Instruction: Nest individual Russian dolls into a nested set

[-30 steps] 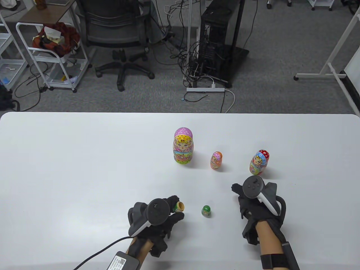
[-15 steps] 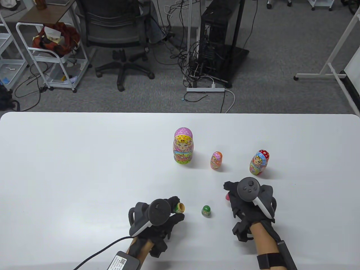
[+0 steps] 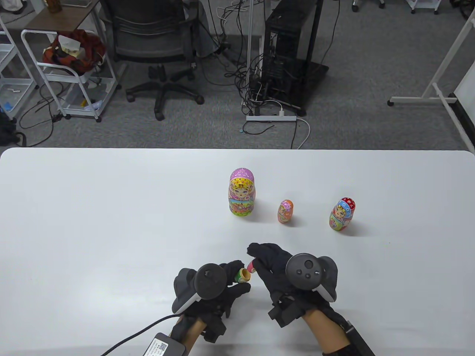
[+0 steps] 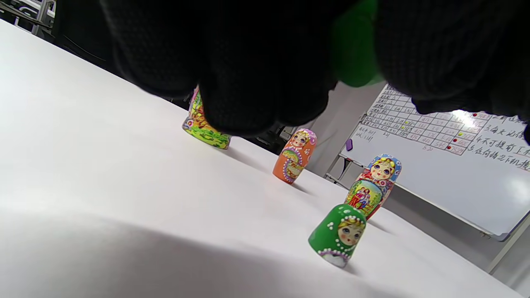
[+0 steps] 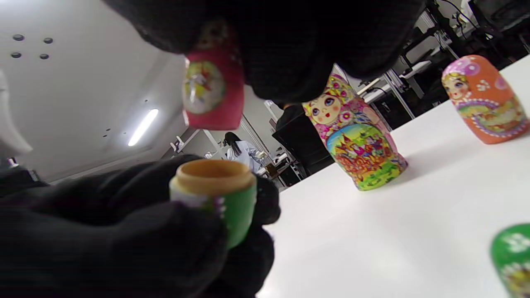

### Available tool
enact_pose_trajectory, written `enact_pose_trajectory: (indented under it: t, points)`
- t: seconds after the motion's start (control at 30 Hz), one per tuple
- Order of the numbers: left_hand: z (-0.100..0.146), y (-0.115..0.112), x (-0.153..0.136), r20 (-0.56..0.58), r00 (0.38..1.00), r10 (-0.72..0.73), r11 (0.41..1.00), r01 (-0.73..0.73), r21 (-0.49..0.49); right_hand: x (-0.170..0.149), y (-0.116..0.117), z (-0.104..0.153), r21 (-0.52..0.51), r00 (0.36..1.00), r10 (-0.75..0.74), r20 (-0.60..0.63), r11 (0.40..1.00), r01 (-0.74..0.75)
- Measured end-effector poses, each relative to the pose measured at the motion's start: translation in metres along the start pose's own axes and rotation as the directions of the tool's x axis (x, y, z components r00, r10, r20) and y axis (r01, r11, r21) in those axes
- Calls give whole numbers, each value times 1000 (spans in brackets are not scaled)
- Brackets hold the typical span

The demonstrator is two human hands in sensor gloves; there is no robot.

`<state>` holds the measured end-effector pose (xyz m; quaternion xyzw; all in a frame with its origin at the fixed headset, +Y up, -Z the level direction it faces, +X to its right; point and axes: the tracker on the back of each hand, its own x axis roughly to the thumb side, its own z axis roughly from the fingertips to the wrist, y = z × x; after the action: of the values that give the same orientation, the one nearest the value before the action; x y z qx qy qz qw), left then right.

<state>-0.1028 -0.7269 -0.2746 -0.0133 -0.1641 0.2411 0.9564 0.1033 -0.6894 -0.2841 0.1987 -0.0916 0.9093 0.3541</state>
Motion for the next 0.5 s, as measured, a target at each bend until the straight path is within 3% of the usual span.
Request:
enact_pose_trajectory:
  t: [0.27, 0.5]
  points:
    - [2, 5, -1, -7, 996, 84, 996, -84, 21, 8, 6, 2, 8, 999, 32, 34, 999, -32]
    - [1, 7, -2, 0, 991, 132, 991, -132, 17, 6, 11, 1, 75, 999, -3, 38, 997, 0]
